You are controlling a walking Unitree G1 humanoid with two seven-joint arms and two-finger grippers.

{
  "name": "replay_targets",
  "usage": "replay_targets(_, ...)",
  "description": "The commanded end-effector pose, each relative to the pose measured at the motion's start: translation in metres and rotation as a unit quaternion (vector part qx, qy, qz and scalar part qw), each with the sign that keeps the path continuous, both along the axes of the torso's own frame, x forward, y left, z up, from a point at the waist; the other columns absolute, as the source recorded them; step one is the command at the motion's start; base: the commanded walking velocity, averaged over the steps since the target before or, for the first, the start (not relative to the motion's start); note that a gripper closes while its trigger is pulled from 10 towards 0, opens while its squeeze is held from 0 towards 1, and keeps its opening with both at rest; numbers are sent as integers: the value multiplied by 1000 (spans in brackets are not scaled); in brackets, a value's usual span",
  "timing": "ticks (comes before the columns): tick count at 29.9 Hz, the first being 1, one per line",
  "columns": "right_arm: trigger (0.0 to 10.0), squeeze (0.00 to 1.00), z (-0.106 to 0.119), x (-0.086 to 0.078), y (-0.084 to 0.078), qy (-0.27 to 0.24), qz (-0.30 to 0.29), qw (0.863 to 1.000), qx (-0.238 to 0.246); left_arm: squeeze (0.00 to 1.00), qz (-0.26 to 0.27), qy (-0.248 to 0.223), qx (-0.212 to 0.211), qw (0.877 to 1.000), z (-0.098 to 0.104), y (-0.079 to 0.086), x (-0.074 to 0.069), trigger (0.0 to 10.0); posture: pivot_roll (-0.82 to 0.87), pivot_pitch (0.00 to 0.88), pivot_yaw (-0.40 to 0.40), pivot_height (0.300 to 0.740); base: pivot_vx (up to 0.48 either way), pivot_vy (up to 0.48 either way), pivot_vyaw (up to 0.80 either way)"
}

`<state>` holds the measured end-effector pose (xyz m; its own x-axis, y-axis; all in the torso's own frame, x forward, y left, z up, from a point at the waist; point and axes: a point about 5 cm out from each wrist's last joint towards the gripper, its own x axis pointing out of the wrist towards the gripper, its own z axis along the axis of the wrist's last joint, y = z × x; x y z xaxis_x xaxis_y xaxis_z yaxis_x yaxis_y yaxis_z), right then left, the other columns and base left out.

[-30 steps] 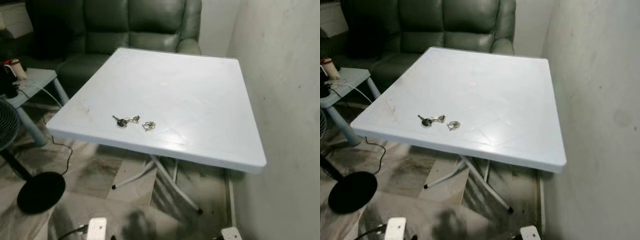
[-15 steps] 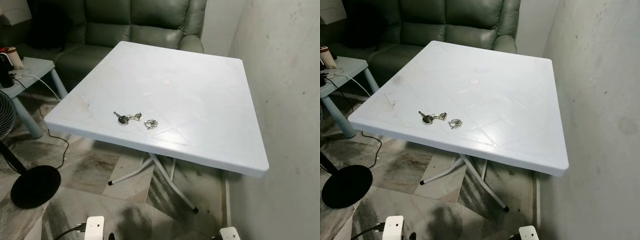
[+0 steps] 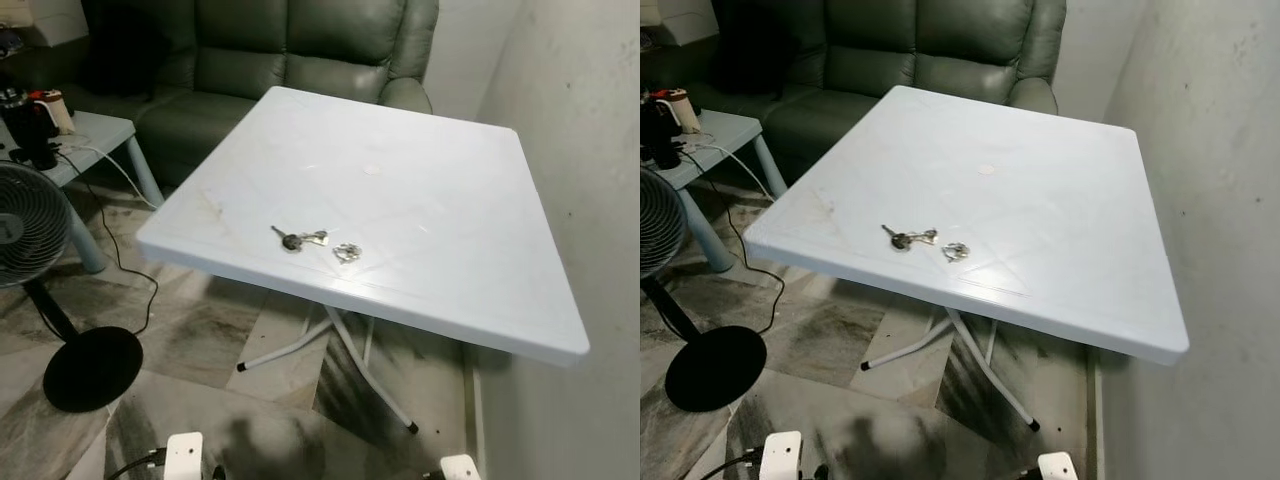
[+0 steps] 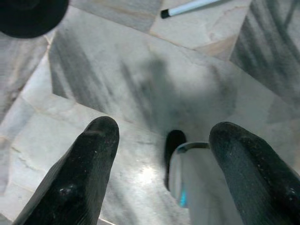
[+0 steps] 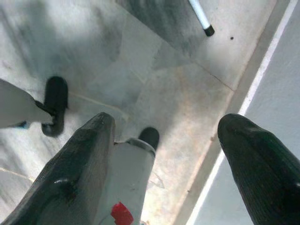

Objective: Hang keys on a hook

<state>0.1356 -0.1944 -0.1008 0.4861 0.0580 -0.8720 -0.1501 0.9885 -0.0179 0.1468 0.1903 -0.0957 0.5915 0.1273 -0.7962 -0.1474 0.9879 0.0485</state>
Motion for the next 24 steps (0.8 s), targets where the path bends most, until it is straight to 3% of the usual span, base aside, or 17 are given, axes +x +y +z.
replay_targets(1,10000,0,-1,-4,-5,7,-7,1000,-6,0,0,7,-6,1000,-2,-3,-2,10000,-45,0,-50,740,0,472,0)
replay_targets(12,10000,0,-3,-10,-6,18,-12,1000,-9,0,2,9,-7,1000,-2,-3,-5,10000,-45,0,-52,740,0,478,0)
replay_targets(24,10000,0,-2,-19,-24,29,-20,999,-19,0,3,12,-7,1000,-3,-2,-7,10000,-45,0,-54,740,0,480,0)
